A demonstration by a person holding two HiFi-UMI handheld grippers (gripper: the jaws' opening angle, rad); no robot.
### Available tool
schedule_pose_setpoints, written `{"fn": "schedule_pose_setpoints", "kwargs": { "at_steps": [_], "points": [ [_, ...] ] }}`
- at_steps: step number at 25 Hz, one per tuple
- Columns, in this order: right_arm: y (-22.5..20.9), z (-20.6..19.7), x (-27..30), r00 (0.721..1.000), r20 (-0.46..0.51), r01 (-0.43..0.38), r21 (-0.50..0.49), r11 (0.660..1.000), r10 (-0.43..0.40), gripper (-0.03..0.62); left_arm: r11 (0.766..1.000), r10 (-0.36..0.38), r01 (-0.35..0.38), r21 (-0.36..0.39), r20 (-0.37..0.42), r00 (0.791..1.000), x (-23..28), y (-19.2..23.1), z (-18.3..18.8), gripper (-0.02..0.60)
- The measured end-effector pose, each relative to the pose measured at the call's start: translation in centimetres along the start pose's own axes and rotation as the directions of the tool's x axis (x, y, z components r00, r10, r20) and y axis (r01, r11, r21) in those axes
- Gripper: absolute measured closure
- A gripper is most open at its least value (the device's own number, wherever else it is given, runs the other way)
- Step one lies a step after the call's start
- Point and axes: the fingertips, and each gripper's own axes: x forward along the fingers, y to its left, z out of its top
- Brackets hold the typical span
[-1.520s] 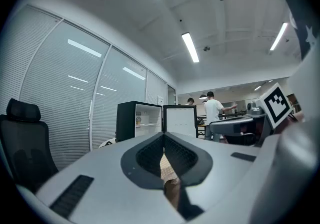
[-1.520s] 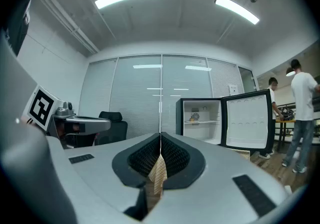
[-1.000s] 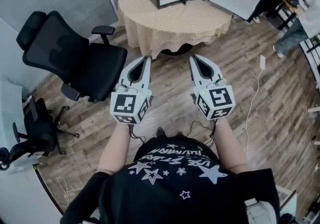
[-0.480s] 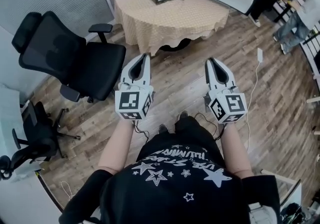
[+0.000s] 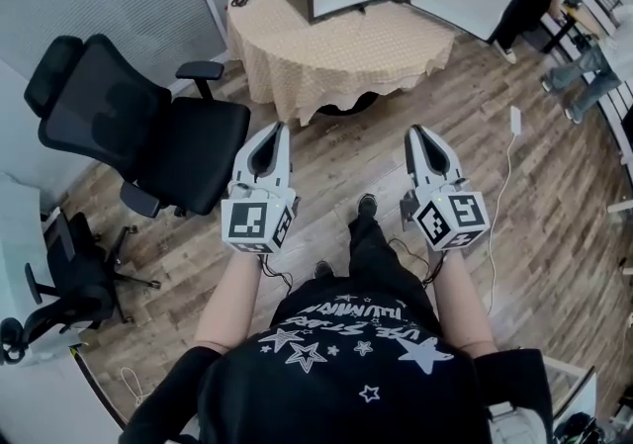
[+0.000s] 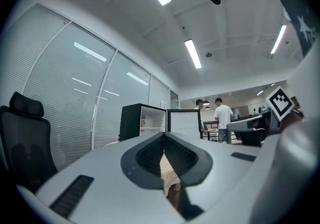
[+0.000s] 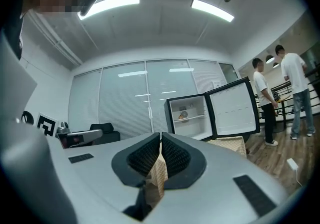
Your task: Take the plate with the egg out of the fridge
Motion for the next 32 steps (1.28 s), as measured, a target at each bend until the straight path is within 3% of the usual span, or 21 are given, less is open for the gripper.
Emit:
{"fn": "schedule_pose_setpoints", "kwargs": {
  "at_steps": [6,10,17,22,28,32],
  "points": [
    [-3.4,0.4,4.3,1.000,0.010,-0.012,0.018,1.000,0.012,0.565,0.999,0.036,-0.036,0.015,-0.004,0.999,4.4,1.6,-0.1,0.574],
    [-6.8,-0.3,6.6,1.000,-0.001,0.000,0.049,0.999,0.001,0.565,1.000,0.009,-0.009,0.015,-0.047,0.999,7.6,0.9,-1.8,0.574],
    [-12.2,-1.1,13.6,0.999,-0.029,-0.027,0.148,0.989,0.032,0.565,0.999,0.026,-0.024,0.035,-0.065,0.998,15.9,1.8,-3.1,0.574],
    [-15.9,-0.9,19.2,0.995,-0.052,-0.070,0.155,0.985,0.079,0.565,0.997,0.075,-0.072,0.040,-0.072,0.995,22.1,2.9,-3.7,0.574],
    [-19.6,0.4,25.3,0.990,-0.019,-0.129,0.294,0.947,0.141,0.565,0.991,0.129,-0.126,0.051,-0.064,0.990,27.7,4.2,-3.6,0.574],
    [-21.0,0.5,29.0,0.985,-0.033,-0.154,0.297,0.942,0.172,0.565,0.983,0.180,-0.177,0.051,-0.056,0.982,30.4,5.4,-3.7,0.574]
  ]
}}
